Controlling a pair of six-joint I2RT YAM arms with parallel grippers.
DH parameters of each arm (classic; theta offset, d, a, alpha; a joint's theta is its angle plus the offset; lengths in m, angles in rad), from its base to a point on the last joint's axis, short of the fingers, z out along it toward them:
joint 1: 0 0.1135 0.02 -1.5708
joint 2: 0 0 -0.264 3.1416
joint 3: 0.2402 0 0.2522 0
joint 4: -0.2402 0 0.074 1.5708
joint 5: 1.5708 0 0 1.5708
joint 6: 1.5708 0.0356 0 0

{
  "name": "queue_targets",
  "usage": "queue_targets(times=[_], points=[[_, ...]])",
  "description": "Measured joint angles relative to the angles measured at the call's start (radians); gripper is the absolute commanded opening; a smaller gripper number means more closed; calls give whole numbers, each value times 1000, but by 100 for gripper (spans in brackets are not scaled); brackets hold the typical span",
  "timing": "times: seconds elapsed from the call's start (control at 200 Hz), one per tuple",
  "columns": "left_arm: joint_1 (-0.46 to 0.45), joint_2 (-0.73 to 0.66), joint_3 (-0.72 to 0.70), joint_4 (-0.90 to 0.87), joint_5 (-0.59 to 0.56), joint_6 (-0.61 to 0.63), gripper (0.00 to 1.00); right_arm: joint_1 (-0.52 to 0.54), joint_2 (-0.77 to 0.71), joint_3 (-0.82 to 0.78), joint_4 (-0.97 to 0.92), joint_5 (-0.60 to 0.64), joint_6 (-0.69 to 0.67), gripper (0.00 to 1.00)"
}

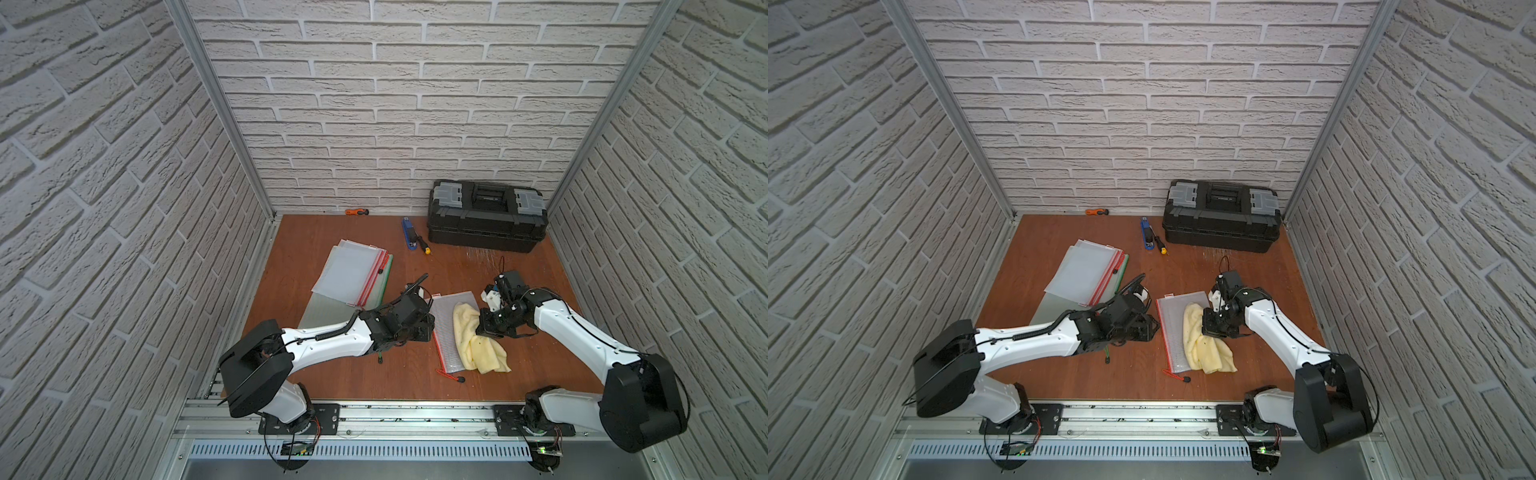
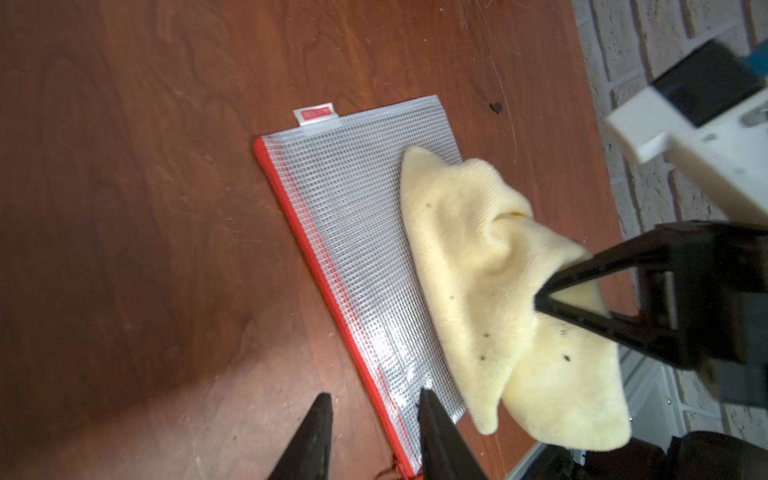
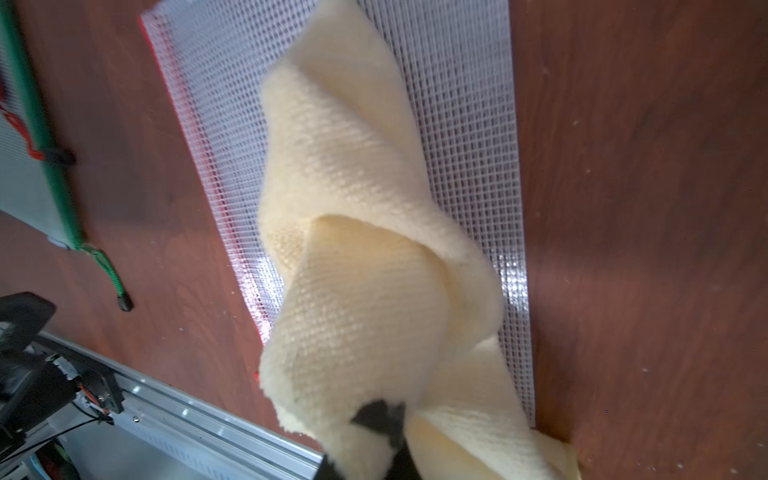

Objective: Wipe the document bag
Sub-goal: Wipe the dirt from the document bag.

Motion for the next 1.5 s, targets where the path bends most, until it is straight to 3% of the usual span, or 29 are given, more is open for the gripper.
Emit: queue_targets(times=[0.075,0.185,0.235,0.535,0.84,1.335,1.5], points=[[-1,62,9,37,17,-5,27,11,43,-3,25,0,10,3],[11,159,53,42,30,-2,6,18,82,5,57,3,14,3],[28,195,73,51,38,-10,2,19,93,10,68,4,14,3],[193,291,87,168,126,-26,1,48,126,-13,144,-5,29,3],[192,404,248,113,187,30,0,74,196,1,175,-10,49,3],[199,332,156,-9,119,57,0,156,317,127,220,-37,93,3],[200,332,158,-15,108,59,0,267,338,185,212,-39,125,3]])
